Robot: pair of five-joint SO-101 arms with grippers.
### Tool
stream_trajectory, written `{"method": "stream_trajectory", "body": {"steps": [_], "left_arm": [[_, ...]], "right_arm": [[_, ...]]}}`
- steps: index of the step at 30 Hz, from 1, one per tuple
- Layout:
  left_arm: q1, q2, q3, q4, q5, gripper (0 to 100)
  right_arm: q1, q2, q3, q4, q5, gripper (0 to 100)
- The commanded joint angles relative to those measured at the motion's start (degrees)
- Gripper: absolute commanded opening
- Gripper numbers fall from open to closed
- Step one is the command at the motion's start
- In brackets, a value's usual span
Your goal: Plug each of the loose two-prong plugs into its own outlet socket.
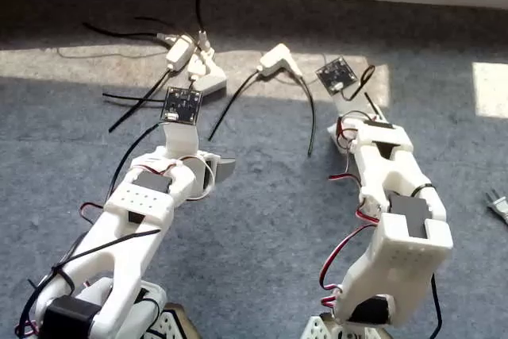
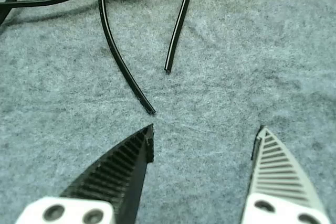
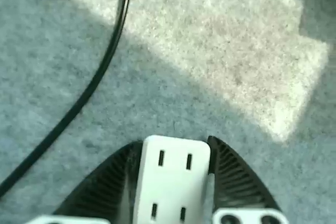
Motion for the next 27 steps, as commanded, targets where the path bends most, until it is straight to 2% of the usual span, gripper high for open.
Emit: {"method": "stream_trajectory", "body": {"steps": [1,3,12,14,18,22,27], "left_arm": [[1.1,-1.36,-0.22,-1.49,-0.09,30],[1.1,-1.36,-0.22,-1.49,-0.09,30],[0.92,-1.36,-0.22,-1.49,-0.09,30],[0.84,-1.36,-0.22,-1.49,-0.09,30],[0.04,-1.71,-0.31,-1.49,0.0,30],[-3.03,-1.8,-0.57,-1.58,0.35,30],[-6.02,-1.89,-0.84,-2.11,4.4,30]], "right_arm": [[2.95,-6.81,-3.21,5.49,0.7,12.5],[1.63,-11.3,-3.21,9.98,-0.7,12.5],[-6.11,-29.23,-3.21,30.2,-18.29,12.6],[-8.84,-30.46,-3.21,33.89,-24.7,12.9],[-13.32,-30.73,-3.21,38.2,-42.64,13.1],[-18.15,-30.73,-3.03,38.73,-52.66,13.1],[-23.6,-30.64,-2.59,38.64,-67.43,13.1]]}}
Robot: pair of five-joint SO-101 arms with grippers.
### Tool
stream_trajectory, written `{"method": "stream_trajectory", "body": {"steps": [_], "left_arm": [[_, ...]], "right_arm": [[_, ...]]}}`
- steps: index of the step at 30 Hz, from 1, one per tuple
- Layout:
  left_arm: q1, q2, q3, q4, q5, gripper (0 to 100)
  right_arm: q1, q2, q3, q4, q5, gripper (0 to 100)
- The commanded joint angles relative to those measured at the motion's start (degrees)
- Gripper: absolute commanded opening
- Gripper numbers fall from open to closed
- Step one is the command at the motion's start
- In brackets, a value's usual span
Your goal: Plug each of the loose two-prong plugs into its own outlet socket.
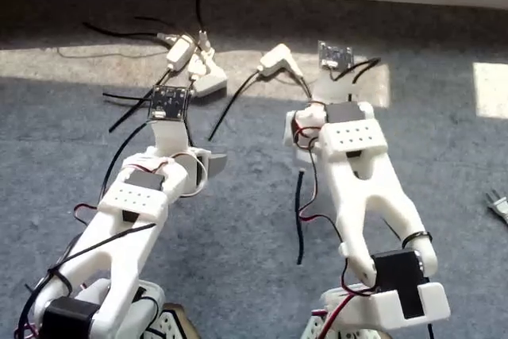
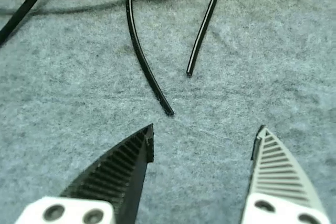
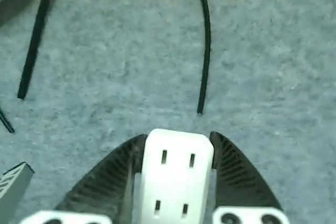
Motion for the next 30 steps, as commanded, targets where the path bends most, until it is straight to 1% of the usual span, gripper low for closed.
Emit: {"method": "stream_trajectory", "body": {"steps": [1,3,6,8,11,14,16,22,26,27,30], "left_arm": [[-3.74,-1.89,-0.75,-2.99,2.55,30],[-5.05,-1.89,-0.75,-3.52,2.55,30],[-7.43,-1.89,-0.84,-3.69,3.52,30],[-9.45,-1.89,-0.84,-3.69,6.77,30],[-12.53,-1.89,-1.45,-3.34,10.02,30],[-13.85,-1.89,-1.45,-3.34,11.87,30],[-13.76,-1.89,-1.45,-3.52,11.96,30],[-13.49,-1.89,-1.54,-3.78,11.96,30],[-13.41,-1.89,-1.54,-3.78,11.96,30],[-13.41,-1.89,-1.45,-3.78,11.96,30],[-13.41,-1.89,-1.45,-3.78,11.96,30]], "right_arm": [[-4.18,-2.86,-2.07,-0.04,-12.04,13.1],[-6.29,-2.24,-1.1,-1.27,-17.76,13.1],[-10.15,1.27,0.92,-10.59,-22.59,13.2],[-12.0,6.11,2.59,-17.98,-22.68,13.9],[-13.32,14.99,1.8,-27.12,-23.03,19.0],[-13.23,24.31,-3.3,-31.25,-23.03,21.7],[-12.53,29.41,-7.96,-29.93,-23.03,21.9],[-12.0,30.9,-22.37,-14.81,-22.77,22.4],[-12.0,27.21,-26.59,-5.49,-22.51,29.7],[-11.82,25.8,-26.95,-3.65,-21.8,30.8],[-11.21,20.18,-26.95,2.15,-14.15,30.9]]}}
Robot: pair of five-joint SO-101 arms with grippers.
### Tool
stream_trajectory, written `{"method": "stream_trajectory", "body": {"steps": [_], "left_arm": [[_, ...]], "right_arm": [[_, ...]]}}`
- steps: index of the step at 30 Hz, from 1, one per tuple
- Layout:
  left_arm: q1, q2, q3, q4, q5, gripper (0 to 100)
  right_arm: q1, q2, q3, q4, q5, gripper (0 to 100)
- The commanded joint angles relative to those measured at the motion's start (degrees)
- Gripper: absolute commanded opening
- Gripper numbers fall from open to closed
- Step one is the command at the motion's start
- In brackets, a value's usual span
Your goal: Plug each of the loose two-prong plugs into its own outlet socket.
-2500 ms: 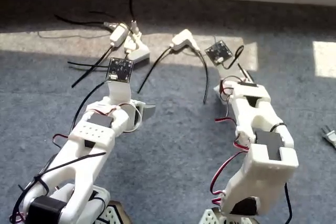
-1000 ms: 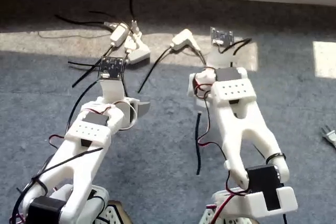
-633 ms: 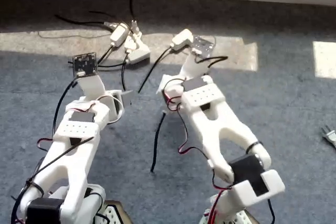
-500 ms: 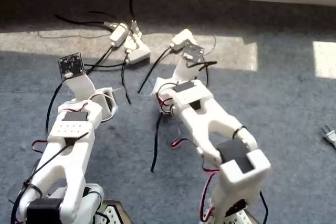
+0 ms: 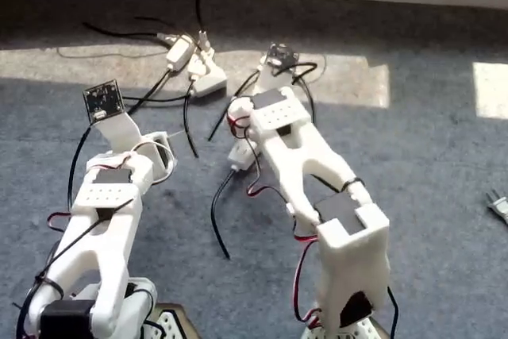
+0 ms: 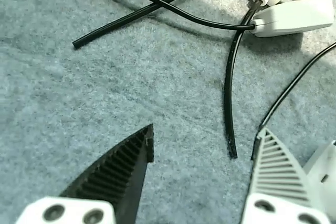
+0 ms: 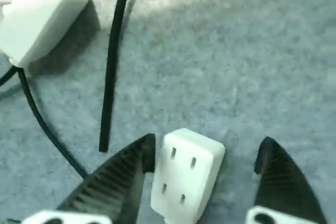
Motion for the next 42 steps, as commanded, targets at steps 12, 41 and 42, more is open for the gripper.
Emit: {"method": "stream_trajectory", "body": {"steps": [12,41,42], "left_arm": [[1.27,-1.8,-1.27,-1.05,0.09,30],[1.27,-1.36,-1.19,-0.79,0.09,30],[1.27,-1.36,-1.19,-0.79,0.0,30]], "right_arm": [[35.91,-35.12,-3.03,19.74,45.01,30.7],[78.2,25.36,-39.25,28.18,113.85,15.3],[77.93,27.03,-40.75,28.18,113.85,14.9]]}}
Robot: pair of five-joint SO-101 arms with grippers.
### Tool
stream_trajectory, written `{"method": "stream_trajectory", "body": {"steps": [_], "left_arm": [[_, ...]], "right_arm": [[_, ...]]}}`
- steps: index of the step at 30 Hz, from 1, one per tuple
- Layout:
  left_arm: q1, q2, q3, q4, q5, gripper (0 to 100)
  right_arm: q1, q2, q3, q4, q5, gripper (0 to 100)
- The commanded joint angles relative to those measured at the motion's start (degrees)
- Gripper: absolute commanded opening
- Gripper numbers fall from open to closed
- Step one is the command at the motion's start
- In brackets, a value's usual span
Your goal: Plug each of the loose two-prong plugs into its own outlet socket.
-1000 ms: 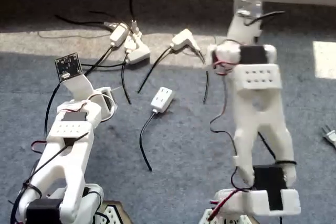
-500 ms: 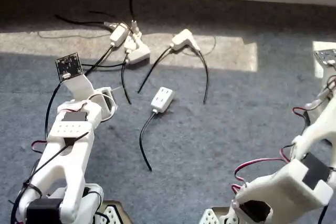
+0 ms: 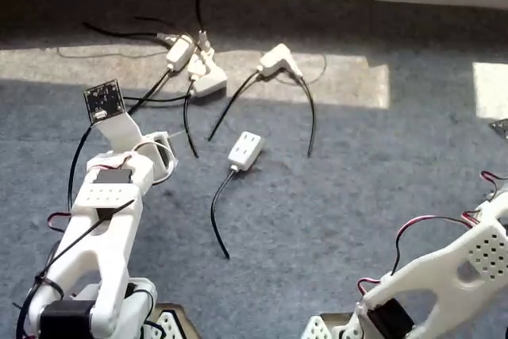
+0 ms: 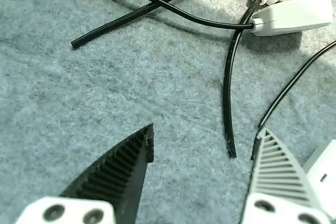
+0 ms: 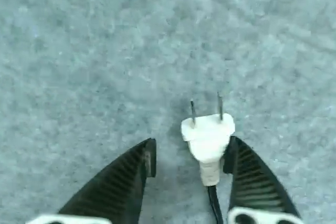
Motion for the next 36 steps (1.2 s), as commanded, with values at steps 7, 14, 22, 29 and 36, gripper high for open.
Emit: {"method": "stream_trajectory", "body": {"steps": [7,14,22,29,36], "left_arm": [[1.19,-1.36,-1.19,-1.05,0.0,30],[1.1,-1.36,-1.19,-0.97,0.0,30],[-0.31,-1.8,-1.19,-0.62,0.18,30],[-0.13,-1.71,-1.19,-0.88,0.18,30],[-0.04,-1.54,-1.19,-0.97,0.26,30]], "right_arm": [[-1.45,8.04,-13.23,1.19,-2.99,14.5],[-8.84,1.36,-29.76,18.24,-26.9,14.5],[-20.62,-14.37,-20.53,17.98,-38.68,14.6],[-15.96,-18.15,-3.91,14.99,-17.58,19.3],[-4.88,-18.15,7.96,2.77,-3.43,23.7]]}}
